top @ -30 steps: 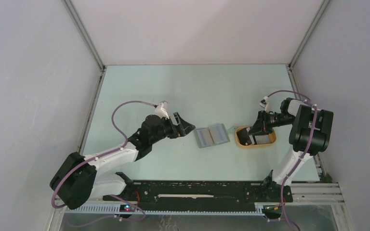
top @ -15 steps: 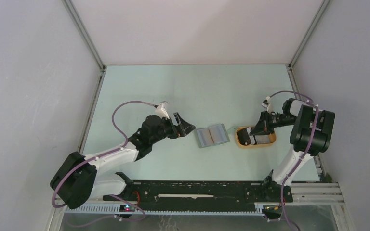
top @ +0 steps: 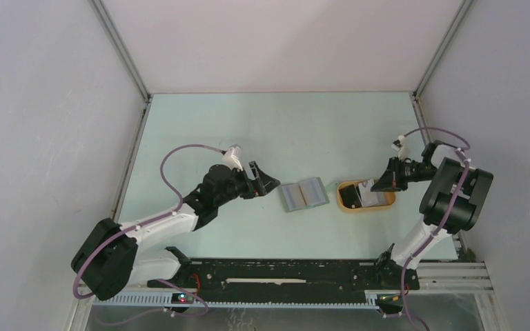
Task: Put the credit cards into the card holder
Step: Pick up the credit card from the storage box, then insert the credit card into the card holder.
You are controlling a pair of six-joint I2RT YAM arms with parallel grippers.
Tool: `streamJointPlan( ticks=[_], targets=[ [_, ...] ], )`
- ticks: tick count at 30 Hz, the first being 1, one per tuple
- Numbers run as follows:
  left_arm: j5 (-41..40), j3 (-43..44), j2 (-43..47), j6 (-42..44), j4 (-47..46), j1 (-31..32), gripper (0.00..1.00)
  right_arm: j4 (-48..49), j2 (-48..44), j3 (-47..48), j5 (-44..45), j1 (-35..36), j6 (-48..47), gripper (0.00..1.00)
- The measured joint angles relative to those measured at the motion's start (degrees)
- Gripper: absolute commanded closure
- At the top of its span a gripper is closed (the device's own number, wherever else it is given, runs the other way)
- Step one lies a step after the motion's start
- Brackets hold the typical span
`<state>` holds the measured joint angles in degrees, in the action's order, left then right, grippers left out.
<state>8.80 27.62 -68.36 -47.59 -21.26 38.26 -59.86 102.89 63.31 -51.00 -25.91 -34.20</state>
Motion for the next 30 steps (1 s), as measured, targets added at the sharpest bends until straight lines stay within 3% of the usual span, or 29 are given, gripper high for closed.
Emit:
streamJointPlan(
  ticks=[8,12,20,24,30],
  targets=[
    [0.04,0.35,3.85,1.53,1.29,0.61,0.08,-4.26,-8.96,3.23,2.19,-4.52,-6.21,1.00],
    [0.09,0.61,8.11,6.36,0.96,2.97,0.08,-4.81,-16.59,3.26,0.57,-2.29,-7.80,1.00],
    [-0.57,0.61,11.74,10.67,-5.38,5.40,0.13,8.72,-32.83,-1.81,-5.07,16.52,-0.79,1.00],
    [-2.84,0.55,8.55,9.18,-6.47,6.58,0.17,15.87,-31.32,-5.09,-8.72,24.96,5.33,1.00],
    [-5.46,-0.09,-0.37,3.28,-7.78,6.88,0.20,31.34,-24.76,-15.02,-10.62,30.80,19.69,1.00]
  ],
)
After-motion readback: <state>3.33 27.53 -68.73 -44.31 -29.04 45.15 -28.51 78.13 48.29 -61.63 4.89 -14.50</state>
